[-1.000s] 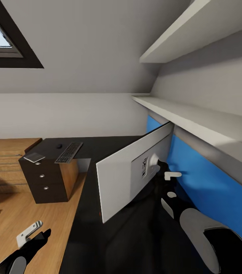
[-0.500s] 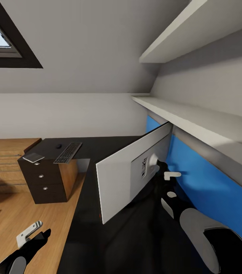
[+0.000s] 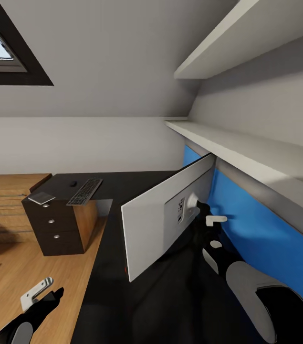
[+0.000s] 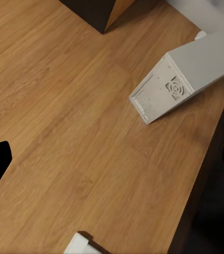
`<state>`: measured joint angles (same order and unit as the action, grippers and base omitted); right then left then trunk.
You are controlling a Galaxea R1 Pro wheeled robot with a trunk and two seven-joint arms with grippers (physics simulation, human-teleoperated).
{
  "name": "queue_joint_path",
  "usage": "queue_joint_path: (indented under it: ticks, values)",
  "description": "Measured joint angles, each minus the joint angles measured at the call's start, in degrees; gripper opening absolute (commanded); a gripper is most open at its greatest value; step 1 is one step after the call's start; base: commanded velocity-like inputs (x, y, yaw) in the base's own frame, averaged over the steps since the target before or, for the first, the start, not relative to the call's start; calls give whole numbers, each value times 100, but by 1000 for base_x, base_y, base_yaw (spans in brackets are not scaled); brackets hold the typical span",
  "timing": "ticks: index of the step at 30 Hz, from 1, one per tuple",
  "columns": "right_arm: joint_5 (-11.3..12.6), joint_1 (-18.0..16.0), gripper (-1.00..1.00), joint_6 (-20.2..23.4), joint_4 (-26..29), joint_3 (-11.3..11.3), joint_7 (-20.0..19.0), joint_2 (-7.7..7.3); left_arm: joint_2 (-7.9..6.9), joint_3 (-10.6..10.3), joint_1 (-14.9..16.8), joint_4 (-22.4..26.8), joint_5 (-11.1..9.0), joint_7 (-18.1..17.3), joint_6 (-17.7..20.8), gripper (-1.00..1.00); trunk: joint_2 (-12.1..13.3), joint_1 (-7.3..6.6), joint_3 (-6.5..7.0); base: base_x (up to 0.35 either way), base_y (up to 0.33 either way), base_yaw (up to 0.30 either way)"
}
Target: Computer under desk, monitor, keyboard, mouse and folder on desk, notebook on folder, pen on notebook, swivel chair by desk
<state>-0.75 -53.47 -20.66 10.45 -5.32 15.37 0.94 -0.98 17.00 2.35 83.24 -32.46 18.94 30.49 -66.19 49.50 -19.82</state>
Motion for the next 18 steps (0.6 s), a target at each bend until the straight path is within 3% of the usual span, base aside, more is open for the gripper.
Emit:
queue_joint_path:
  ticks: [9,10,11,18]
  values:
    - [11,-1,-100,1,-4,-1,-34,-9,3,-3,0,-8,2,0,0,100,-1,-1,0,103,0,0]
    - [13,-1,100,1,-4,-3,-35,-9,3,-3,-1,-9,2,0,0,100,-1,-1,0,8,0,0]
    - [51,0,100,-29,-1,-142,180,-14,3,-2,-1,-8,2,0,0,100,0,0,0,5,0,0]
    - [63,0,100,-29,0,-147,188,-14,3,-2,-1,-9,2,0,0,100,0,0,0,1,0,0]
